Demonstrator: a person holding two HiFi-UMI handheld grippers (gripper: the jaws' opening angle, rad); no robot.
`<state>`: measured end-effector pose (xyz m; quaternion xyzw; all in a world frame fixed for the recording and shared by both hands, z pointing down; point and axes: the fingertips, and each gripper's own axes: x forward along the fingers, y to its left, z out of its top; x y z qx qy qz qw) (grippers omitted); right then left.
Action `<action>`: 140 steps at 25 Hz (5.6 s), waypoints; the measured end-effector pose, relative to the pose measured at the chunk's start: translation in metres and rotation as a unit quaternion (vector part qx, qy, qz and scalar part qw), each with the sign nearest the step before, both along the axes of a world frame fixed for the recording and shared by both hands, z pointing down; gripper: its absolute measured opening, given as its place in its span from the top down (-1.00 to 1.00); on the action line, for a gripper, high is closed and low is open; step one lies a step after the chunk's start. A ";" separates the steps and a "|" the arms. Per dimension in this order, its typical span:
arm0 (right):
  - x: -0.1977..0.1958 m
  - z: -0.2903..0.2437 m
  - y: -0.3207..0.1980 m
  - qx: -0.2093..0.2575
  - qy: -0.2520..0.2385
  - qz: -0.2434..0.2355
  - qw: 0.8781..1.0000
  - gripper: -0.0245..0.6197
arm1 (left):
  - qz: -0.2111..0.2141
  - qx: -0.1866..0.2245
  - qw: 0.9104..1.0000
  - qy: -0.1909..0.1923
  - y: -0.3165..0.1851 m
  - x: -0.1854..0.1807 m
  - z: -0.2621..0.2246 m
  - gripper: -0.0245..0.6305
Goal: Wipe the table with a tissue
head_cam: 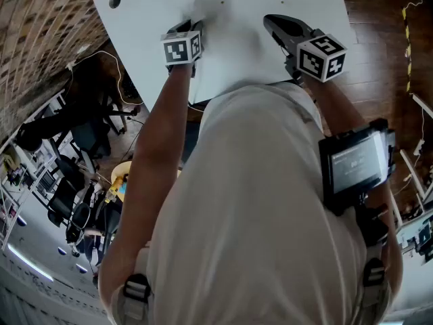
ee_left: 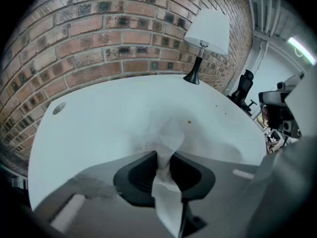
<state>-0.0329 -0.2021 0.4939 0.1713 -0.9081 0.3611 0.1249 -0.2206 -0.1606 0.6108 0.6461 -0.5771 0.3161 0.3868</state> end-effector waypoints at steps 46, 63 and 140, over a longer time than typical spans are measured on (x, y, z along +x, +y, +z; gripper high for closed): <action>0.015 0.002 -0.022 -0.003 -0.010 -0.012 1.000 0.90 | -0.029 0.059 0.993 0.099 -0.018 0.051 -0.025 0.67; 0.033 0.004 -0.028 -0.006 -0.006 0.006 1.000 0.90 | -0.046 0.045 0.998 0.008 -0.055 0.020 -0.023 0.67; 0.117 0.000 -0.037 0.026 0.025 -0.006 0.999 0.90 | 0.085 0.051 0.994 0.037 -0.058 0.171 -0.032 0.68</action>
